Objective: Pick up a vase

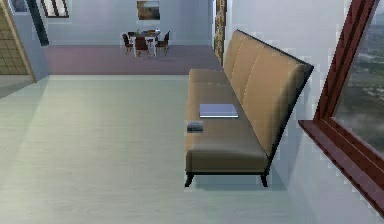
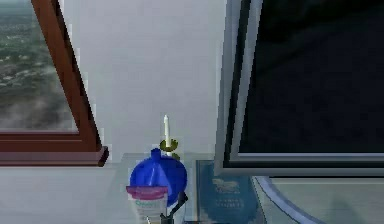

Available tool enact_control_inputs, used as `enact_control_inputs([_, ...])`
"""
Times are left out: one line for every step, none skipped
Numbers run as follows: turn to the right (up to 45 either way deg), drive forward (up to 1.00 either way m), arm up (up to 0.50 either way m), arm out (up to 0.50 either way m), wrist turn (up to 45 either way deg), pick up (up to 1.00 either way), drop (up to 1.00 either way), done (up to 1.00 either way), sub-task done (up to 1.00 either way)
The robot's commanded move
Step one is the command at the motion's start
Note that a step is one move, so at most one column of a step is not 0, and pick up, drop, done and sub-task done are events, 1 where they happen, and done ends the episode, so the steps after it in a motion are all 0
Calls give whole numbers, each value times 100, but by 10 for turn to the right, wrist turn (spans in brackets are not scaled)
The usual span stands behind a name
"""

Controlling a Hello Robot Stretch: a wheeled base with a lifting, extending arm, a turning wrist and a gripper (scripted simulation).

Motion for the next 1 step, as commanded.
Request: enact_control_inputs([0, 0, 0, 0, 0, 0, 0, 100, 0])
